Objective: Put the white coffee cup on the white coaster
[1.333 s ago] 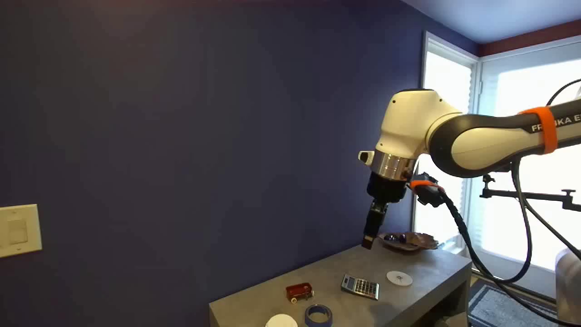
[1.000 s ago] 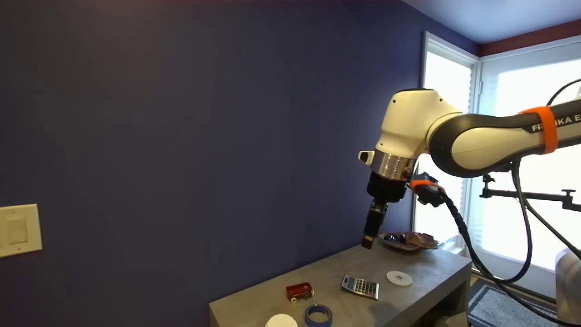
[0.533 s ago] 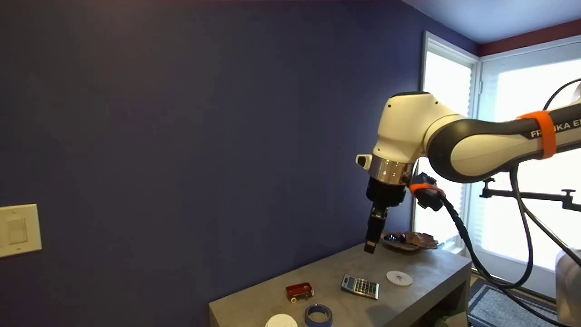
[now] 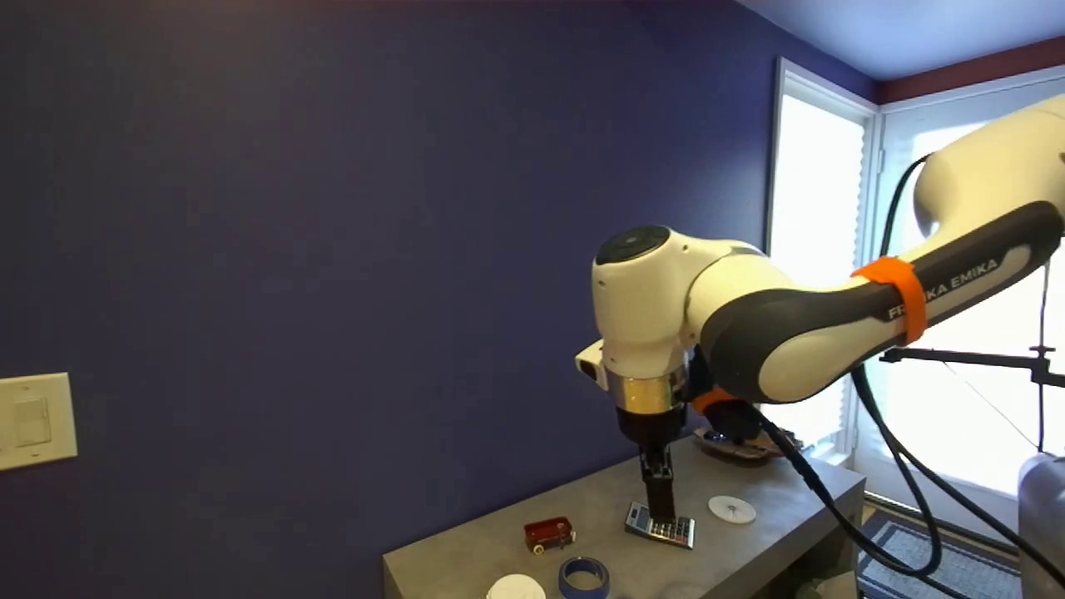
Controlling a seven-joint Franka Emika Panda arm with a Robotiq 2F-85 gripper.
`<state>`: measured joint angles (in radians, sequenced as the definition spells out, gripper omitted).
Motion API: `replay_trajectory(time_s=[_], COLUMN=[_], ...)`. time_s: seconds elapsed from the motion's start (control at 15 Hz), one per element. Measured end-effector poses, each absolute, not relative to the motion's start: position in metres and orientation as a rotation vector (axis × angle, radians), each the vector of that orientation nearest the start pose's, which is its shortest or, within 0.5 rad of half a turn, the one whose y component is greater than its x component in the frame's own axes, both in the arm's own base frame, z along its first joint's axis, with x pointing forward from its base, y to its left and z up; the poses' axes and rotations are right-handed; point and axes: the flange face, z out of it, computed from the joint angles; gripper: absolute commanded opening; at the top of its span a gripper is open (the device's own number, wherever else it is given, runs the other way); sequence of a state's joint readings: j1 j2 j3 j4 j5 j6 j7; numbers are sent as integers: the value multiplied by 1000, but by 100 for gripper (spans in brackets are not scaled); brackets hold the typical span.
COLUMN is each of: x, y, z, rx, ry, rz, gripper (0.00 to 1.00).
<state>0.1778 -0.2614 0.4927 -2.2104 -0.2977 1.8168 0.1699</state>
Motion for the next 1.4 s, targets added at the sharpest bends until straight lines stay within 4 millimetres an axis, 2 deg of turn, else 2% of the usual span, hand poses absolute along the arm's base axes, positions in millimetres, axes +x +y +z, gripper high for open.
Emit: replay_trajectory(time_s=[0.47, 0.67, 0.8, 1.27, 1.4], x=[426, 439, 443, 447, 445], y=[342, 370, 376, 375, 383], z=[417, 391, 386, 388, 381], rx=[-3501, -3498, -3496, -3510, -3487], ry=[-1427, -1511, -1513, -1501, -1624], rz=[324, 418, 432, 428, 435], gripper=[100, 100, 100, 100, 100])
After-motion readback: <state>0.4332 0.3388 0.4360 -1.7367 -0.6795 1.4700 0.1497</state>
